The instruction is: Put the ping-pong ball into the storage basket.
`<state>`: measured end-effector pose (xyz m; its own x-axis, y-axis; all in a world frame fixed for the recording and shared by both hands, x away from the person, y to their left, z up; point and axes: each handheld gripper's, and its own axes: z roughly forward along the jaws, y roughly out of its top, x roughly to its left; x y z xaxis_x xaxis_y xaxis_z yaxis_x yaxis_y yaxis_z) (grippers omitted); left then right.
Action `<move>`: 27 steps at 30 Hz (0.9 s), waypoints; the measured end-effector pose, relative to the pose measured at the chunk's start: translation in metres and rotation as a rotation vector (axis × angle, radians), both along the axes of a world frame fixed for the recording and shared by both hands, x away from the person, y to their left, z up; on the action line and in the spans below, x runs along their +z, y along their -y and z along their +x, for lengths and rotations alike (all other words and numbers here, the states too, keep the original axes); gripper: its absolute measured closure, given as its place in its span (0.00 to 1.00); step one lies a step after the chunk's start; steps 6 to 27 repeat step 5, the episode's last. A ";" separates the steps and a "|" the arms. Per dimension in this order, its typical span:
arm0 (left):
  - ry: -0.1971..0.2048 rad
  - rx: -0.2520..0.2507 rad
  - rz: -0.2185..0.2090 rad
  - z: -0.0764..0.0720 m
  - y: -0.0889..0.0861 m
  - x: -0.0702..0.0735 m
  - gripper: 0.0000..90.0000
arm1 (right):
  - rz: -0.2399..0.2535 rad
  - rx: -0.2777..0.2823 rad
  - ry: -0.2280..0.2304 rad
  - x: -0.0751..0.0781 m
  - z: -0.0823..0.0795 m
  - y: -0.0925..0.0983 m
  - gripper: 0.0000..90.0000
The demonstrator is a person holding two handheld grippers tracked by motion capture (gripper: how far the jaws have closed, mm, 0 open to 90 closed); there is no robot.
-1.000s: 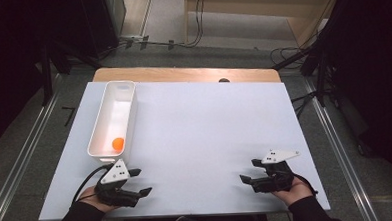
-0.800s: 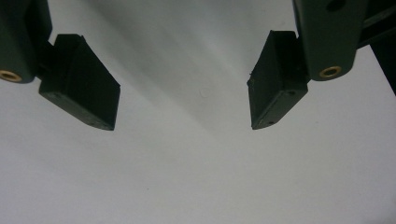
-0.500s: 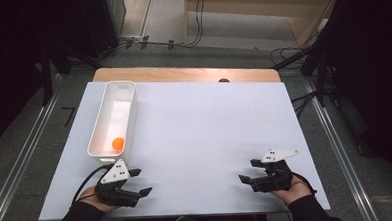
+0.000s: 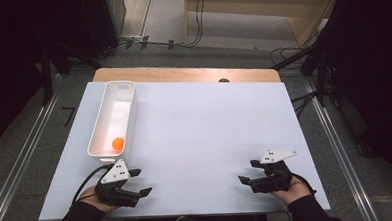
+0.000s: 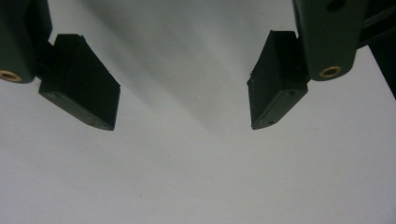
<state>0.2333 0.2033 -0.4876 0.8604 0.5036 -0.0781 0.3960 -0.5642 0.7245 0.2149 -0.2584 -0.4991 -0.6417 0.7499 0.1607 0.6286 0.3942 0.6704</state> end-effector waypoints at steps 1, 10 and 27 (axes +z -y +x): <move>-0.002 0.001 -0.001 0.000 0.000 0.000 0.31 | -0.007 0.011 0.008 -0.001 0.001 0.000 0.26; 0.000 -0.006 0.009 0.000 0.001 0.000 0.31 | -0.018 0.011 0.006 0.000 0.000 -0.001 0.26; 0.000 -0.006 0.009 0.000 0.001 0.000 0.31 | -0.018 0.011 0.006 0.000 0.000 -0.001 0.26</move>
